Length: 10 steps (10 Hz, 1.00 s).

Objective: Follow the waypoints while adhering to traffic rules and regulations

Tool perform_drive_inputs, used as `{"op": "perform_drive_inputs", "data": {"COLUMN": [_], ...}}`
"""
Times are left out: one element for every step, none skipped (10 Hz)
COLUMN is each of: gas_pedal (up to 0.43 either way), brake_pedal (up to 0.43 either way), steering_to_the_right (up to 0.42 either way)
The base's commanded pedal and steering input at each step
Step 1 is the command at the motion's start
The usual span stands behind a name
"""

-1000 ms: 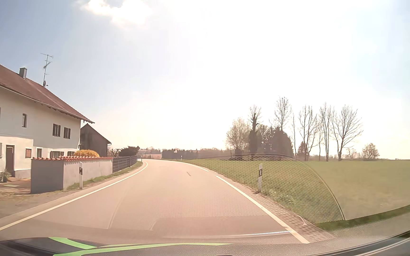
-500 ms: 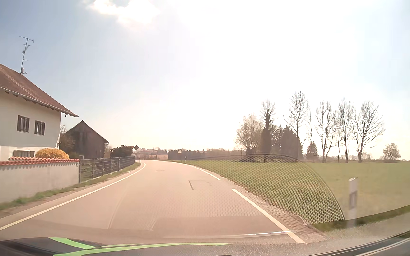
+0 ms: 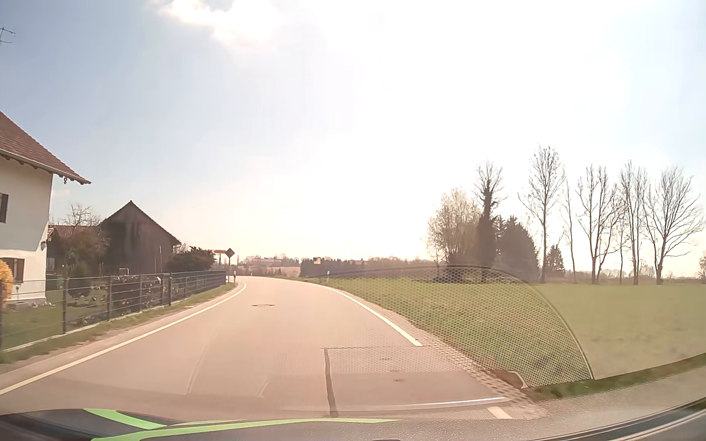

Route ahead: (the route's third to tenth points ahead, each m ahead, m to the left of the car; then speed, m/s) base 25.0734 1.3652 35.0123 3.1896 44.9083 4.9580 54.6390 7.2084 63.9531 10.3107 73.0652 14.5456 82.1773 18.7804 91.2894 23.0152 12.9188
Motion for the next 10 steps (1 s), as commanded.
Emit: {"op": "perform_drive_inputs", "data": {"gas_pedal": [0.11,0.11,0.11,0.118,0.118,0.118,0.118,0.118,0.118,0.118], "brake_pedal": [0.0,0.0,0.0,0.0,0.0,0.0,0.0,0.0,0.0,0.0], "steering_to_the_right": [-0.021,-0.022,-0.024,-0.025,-0.026,-0.026,-0.027,-0.028,-0.028,-0.029]}}
